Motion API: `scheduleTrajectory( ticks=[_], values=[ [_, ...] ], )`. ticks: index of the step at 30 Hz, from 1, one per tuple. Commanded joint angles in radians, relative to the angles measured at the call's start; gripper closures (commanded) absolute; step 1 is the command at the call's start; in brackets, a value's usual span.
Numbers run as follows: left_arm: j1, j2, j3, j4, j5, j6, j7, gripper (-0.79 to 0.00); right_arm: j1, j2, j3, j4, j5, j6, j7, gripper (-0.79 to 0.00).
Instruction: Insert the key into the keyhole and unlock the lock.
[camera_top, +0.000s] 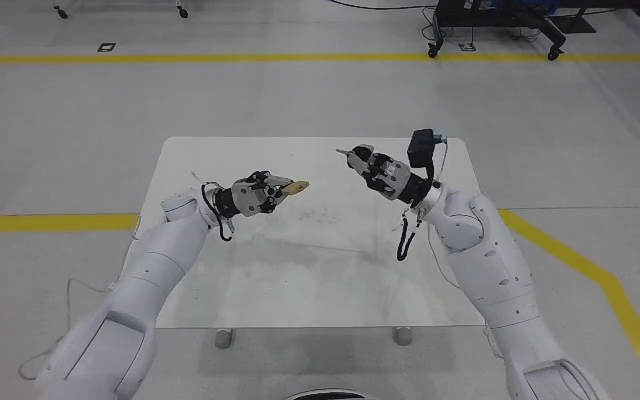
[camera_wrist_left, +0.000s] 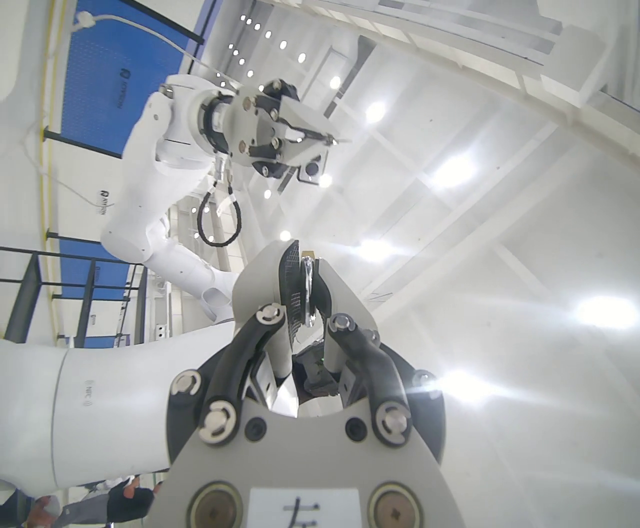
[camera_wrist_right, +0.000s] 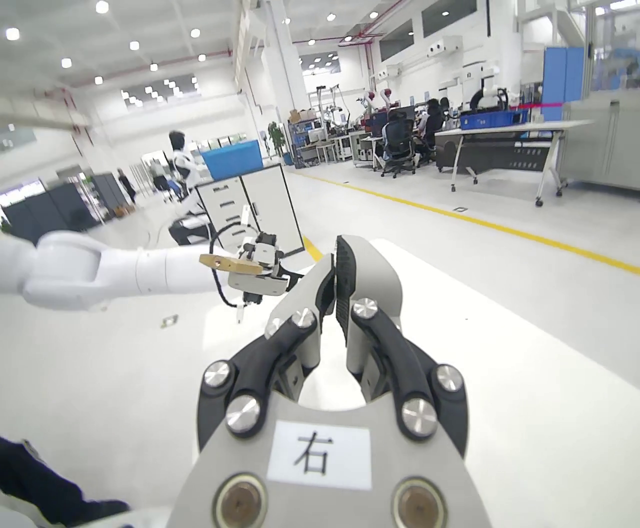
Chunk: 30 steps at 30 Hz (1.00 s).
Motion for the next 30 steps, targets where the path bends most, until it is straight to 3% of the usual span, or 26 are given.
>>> scheduleTrajectory(
  ticks=[1,7,11,21,30],
  values=[
    [-0.034,-0.012,0.030,0.038,0.006,-0.003,-0.003,0.000,-0.012,0.003,0.008,-0.020,-0.126,-0.023,-0.071,0.000],
    [-0.067,-0.032,0.072,0.088,-0.005,-0.022,-0.003,0.000,-0.025,0.012,-0.009,-0.087,-0.400,-0.005,-0.150,0.000],
    [-0.083,-0.035,0.092,0.130,-0.001,-0.024,-0.003,0.000,-0.027,0.015,-0.038,-0.113,-0.504,-0.003,-0.195,0.000],
    [-0.123,-0.027,0.123,0.198,0.043,-0.020,-0.003,0.000,-0.017,0.020,-0.061,-0.158,-0.590,0.057,-0.201,0.000],
    [-0.128,-0.002,0.154,0.152,0.053,-0.003,-0.003,0.000,-0.019,0.020,-0.061,-0.162,-0.591,0.059,-0.200,0.000]
  ],
)
